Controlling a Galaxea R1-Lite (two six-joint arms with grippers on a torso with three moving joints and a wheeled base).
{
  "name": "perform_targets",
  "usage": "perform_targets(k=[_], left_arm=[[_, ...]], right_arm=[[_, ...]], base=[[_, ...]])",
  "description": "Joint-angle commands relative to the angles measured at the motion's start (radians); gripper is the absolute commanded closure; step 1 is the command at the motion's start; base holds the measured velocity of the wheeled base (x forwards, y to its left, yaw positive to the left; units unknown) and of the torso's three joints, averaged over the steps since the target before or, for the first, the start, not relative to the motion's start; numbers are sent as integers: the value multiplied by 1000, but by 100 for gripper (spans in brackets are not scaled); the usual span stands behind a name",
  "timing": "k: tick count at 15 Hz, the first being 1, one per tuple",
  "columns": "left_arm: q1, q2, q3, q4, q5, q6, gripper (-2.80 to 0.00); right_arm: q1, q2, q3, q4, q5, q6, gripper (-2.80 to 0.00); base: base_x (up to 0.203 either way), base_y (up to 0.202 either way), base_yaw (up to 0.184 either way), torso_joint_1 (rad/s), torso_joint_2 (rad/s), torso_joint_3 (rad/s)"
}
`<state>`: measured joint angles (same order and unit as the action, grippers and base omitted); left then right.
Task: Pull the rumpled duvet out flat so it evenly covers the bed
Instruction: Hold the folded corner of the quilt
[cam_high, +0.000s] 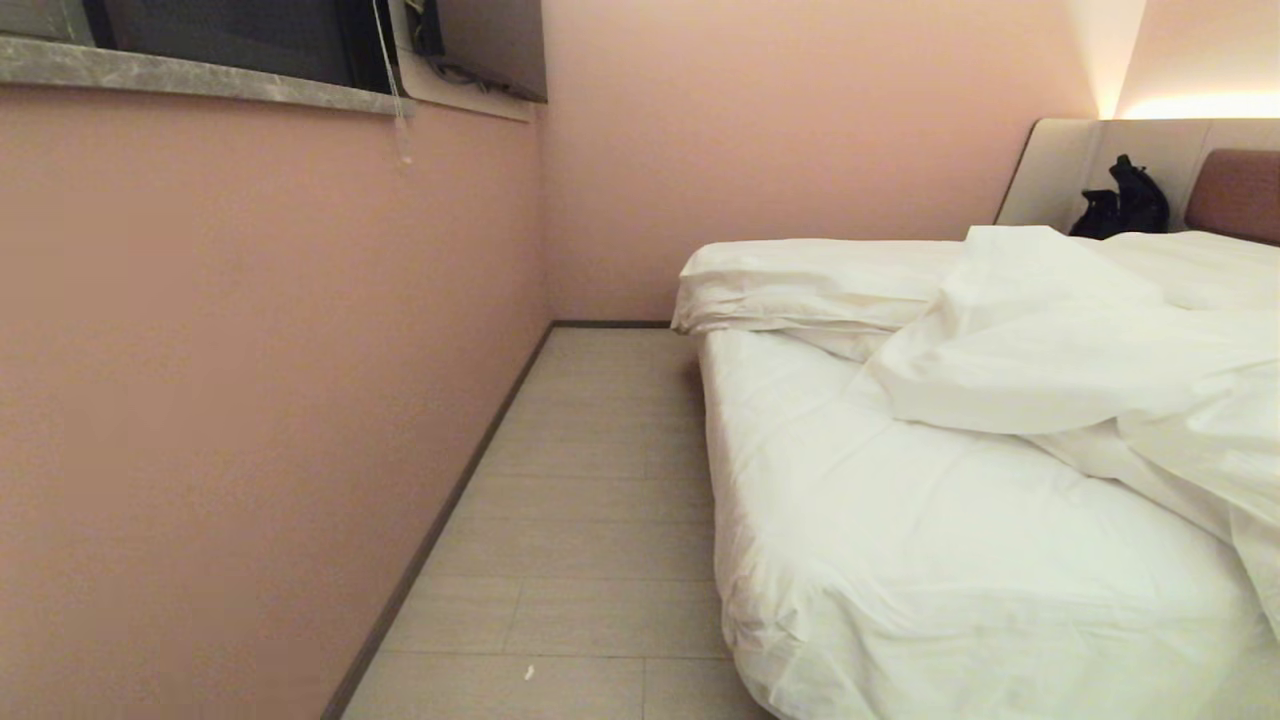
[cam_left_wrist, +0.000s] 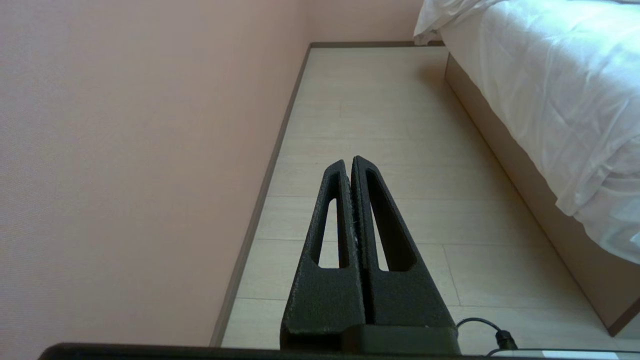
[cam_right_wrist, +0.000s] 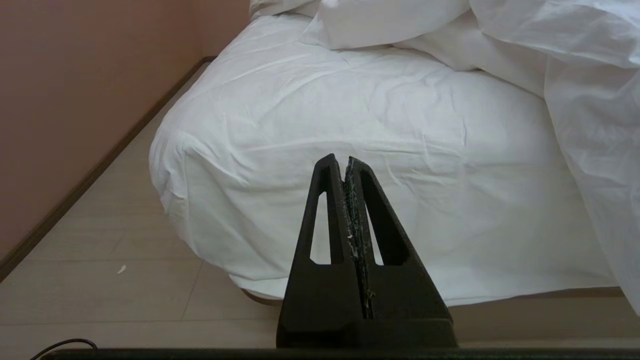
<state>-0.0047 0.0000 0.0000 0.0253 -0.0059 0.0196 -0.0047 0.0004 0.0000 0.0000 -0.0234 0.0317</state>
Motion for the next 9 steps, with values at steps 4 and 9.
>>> perform_targets(k=[4,9], left_arm=[[0,0,0,1,1,0,0],[0,0,0,1,1,0,0]], right_arm=[[0,0,0,0,0,1,0],[0,0,0,0,0,2,0]], base=[[0,0,0,0,0,0],[1,-130,1,3,1,-1]])
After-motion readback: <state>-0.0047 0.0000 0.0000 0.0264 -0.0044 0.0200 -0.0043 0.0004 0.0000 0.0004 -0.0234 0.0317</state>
